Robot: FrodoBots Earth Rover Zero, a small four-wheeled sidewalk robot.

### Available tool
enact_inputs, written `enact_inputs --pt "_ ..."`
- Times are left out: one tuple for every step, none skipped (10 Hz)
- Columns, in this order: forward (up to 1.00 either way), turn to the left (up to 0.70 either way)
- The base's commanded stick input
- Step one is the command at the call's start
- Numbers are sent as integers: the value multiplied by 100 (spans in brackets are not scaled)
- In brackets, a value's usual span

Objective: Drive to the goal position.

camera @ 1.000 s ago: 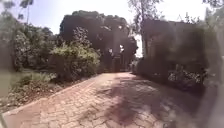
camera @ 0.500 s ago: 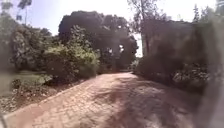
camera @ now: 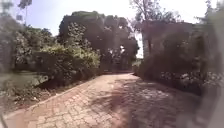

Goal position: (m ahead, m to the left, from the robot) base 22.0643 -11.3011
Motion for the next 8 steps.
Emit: enact_inputs --pt "70 0" --pt "70 0" --pt "70 0" --pt "70 0" --pt "70 0" --pt "70 0" --pt "70 0" --pt "70 0"
